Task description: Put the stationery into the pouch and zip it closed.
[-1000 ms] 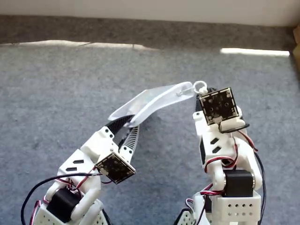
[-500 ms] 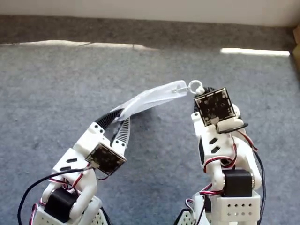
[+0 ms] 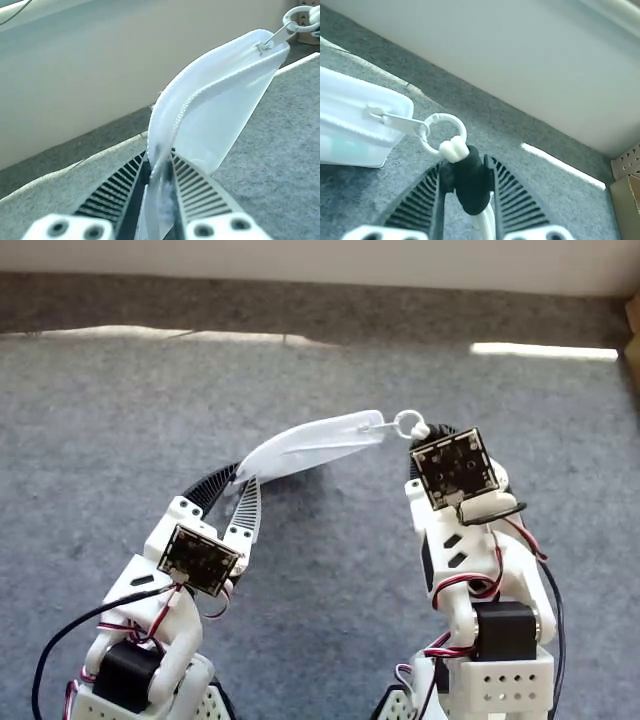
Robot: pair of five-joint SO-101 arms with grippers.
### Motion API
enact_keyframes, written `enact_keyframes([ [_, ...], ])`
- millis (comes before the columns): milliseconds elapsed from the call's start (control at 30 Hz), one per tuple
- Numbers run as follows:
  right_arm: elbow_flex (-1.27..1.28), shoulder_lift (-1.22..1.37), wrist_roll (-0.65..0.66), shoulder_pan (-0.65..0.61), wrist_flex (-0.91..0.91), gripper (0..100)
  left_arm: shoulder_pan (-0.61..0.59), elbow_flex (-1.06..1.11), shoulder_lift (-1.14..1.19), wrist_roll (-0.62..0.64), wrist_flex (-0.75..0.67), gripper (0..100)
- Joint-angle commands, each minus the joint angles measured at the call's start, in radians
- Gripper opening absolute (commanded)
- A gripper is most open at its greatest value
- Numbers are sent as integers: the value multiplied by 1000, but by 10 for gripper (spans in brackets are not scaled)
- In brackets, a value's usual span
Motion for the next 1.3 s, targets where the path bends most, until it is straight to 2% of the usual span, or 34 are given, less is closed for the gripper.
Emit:
enact_keyframes([
  [0, -16, 4, 2, 45, -24, 46, -58, -61, -24, -8, -31, 6],
  [200, -22, -2, -52, -5, 104, 289, 27, -18, -21, -54, -35, 6],
  [367, -27, -4, -49, -64, 160, 295, 105, 19, -18, -130, -37, 6],
  [500, -27, -4, -52, -74, 160, 292, 120, 70, -18, -190, -95, 6],
  [633, -27, -4, -54, -74, 159, 292, 134, 143, -16, -310, -161, 6],
  [800, -27, -4, -54, -74, 157, 292, 225, 191, -16, -416, -167, 7],
  [900, -27, -4, -54, -74, 157, 292, 236, 193, -16, -425, -164, 18],
  [1033, -27, -4, -54, -74, 154, 292, 236, 191, -16, -414, -153, 151],
  [1133, -27, -4, -54, -74, 154, 292, 236, 162, -21, -339, -104, 169],
  [1267, -27, -4, -54, -74, 154, 292, 236, 64, -19, -267, 31, 213],
])
